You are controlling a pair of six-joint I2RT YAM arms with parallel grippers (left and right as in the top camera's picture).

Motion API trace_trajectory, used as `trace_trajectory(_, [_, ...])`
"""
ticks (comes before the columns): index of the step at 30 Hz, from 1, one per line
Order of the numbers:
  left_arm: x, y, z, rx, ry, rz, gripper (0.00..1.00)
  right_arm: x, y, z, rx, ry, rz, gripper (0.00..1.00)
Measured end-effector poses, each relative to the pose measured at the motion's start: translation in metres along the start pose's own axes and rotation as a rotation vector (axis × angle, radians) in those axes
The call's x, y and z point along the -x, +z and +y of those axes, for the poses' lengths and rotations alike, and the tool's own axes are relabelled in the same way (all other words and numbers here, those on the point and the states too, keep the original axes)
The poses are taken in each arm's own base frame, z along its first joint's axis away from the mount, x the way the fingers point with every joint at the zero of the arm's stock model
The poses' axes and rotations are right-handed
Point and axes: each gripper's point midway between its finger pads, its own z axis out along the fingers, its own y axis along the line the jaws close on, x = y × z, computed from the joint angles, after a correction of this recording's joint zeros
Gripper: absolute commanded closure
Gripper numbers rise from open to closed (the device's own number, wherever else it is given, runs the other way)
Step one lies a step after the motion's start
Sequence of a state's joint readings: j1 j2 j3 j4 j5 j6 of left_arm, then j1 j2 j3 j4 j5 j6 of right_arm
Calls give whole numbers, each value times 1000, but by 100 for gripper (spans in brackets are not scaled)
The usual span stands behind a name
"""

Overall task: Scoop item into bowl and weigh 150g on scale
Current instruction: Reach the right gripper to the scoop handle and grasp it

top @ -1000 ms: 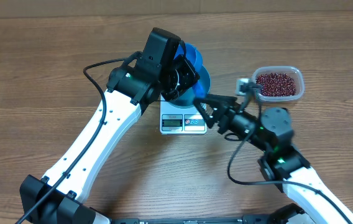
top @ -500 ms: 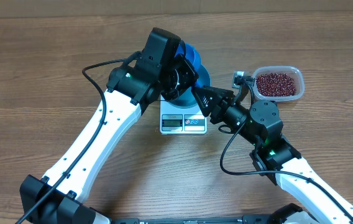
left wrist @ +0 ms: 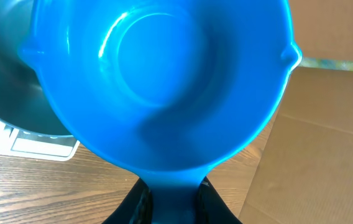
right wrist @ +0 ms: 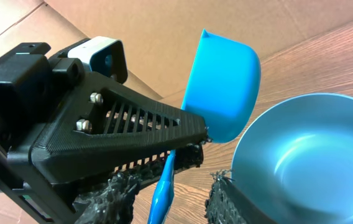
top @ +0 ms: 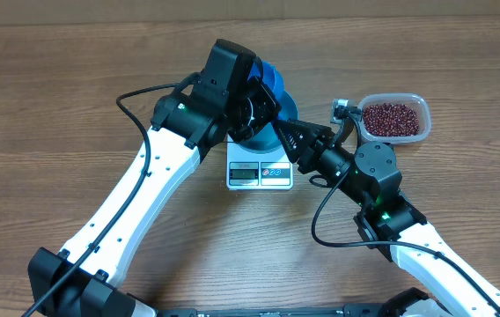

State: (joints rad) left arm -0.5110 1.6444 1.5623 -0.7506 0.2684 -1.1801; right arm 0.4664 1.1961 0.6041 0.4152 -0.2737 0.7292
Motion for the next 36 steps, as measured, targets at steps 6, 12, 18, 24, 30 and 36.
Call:
trace_trajectory(6, [0,0,0,1,0,-2,91,-6,6,-4,-3,4,15,59])
trace_trajectory(12, [1,0,0,1,0,-4,91,-13,11,-3,7,4,29,60])
trace_trajectory(18, [1,0,0,2,0,-3,91,-12,11,-1,12,2,24,65])
trace_trajectory(24, [1,0,0,2,0,-3,91,-9,12,1,23,-3,12,71])
trace_trajectory(30, [1,0,1,3,0,-6,91,-7,12,4,28,-4,7,80])
trace_trajectory(36, [2,0,1,5,-1,-10,90,-6,12,4,30,-3,6,89])
